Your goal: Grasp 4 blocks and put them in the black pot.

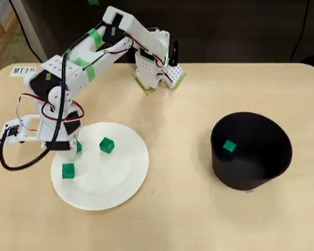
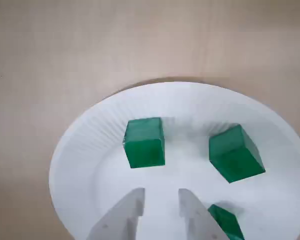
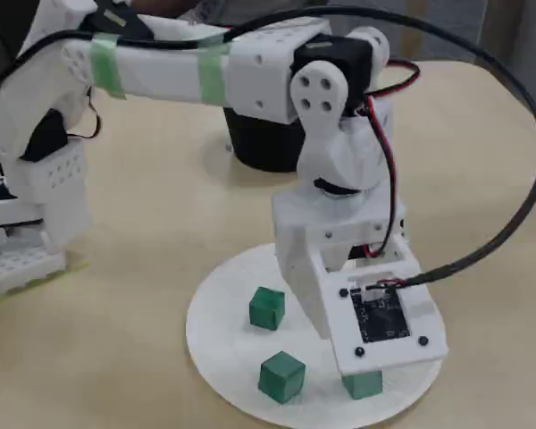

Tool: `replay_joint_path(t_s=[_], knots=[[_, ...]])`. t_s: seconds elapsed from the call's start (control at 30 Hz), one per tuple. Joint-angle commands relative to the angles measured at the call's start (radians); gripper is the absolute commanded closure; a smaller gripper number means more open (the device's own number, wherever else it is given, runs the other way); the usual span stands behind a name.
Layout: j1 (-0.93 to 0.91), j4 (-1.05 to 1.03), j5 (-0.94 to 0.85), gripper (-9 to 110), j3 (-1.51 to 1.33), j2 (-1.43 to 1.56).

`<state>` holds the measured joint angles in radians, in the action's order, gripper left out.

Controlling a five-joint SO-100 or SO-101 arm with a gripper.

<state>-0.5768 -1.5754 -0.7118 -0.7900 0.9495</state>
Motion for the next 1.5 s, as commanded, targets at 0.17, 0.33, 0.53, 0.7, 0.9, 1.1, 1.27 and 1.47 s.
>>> replay_joint_path(t_s=[0.17,0.33,0.53,0.7,0.9,1.1,1.27,1.47], knots=[[-0.023,-0.038,0.011,79,0.048,-0.003],[-0.051,-0.049,0.023,78,0.048,-0.025],[-0.069,-0.049,0.011,78,0.103,-0.069],[-0.06,-0.049,0.011,78,0.152,-0.103],[-0.048,-0.049,0.014,80,0.193,-0.135],[-0.025,-0.049,0.018,80,0.195,-0.149],[-0.012,-0.049,0.041,84,0.224,-0.179],[-0.006,-0.049,0.103,101,0.347,-0.262]])
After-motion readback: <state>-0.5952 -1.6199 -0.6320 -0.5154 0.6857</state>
